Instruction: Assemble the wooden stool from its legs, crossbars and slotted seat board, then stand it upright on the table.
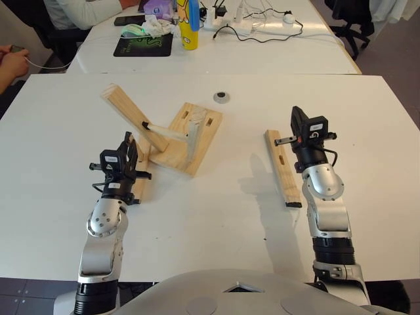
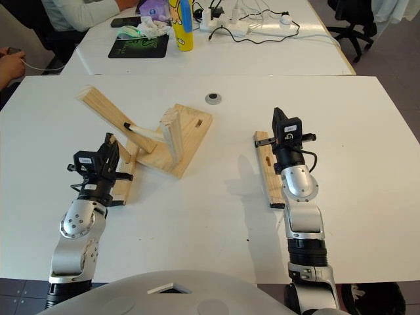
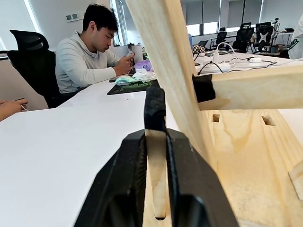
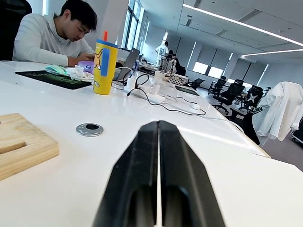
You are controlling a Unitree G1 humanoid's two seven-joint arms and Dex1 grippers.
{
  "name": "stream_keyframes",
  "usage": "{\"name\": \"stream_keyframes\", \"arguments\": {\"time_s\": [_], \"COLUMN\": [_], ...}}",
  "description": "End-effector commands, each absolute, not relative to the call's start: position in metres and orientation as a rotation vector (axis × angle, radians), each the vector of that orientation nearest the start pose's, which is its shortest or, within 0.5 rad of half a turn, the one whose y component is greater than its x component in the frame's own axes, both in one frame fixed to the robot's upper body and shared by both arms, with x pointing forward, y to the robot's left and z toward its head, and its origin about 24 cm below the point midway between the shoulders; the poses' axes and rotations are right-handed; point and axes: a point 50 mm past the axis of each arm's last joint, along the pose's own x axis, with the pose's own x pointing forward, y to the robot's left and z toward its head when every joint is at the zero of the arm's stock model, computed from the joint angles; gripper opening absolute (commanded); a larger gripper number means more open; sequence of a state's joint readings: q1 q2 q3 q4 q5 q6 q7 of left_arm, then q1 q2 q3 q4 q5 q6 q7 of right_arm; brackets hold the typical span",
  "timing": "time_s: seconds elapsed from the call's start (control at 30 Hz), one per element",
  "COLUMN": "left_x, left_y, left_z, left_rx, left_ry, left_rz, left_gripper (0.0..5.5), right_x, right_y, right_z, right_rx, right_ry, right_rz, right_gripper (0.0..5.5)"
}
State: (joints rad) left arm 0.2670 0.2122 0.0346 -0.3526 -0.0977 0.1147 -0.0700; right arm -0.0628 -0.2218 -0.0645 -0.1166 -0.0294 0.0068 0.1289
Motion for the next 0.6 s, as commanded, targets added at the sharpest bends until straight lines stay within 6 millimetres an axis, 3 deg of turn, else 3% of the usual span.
{"name": "stream_keyframes", "arguments": {"time_s": [0.03, 0.23, 0.27, 0.33, 0.4, 0.6], "left_x": [0.181, 0.203, 0.205, 0.208, 0.208, 0.195], "left_y": [0.218, 0.216, 0.216, 0.214, 0.213, 0.223], "left_z": [0.005, 0.044, 0.05, 0.058, 0.061, 0.042], "left_rx": [0.046, -0.039, -0.032, -0.03, -0.01, 0.025], "left_ry": [0.374, 0.172, 0.145, 0.109, 0.106, 0.203], "left_rz": [0.066, 0.064, 0.065, 0.054, 0.047, 0.065], "left_gripper": [0.44, 0.44, 0.8, 1.0, 1.31, 1.31], "right_x": [0.266, 0.266, 0.267, 0.267, 0.267, 0.266], "right_y": [-0.188, -0.188, -0.188, -0.188, -0.188, -0.188], "right_z": [0.094, 0.093, 0.093, 0.093, 0.093, 0.091], "right_rx": [-0.256, -0.254, -0.254, -0.255, -0.256, -0.257], "right_ry": [-0.17, -0.166, -0.166, -0.166, -0.166, -0.161], "right_rz": [0.095, 0.094, 0.094, 0.093, 0.093, 0.094], "right_gripper": [0.0, 0.0, 0.0, 0.0, 0.0, 0.0]}}
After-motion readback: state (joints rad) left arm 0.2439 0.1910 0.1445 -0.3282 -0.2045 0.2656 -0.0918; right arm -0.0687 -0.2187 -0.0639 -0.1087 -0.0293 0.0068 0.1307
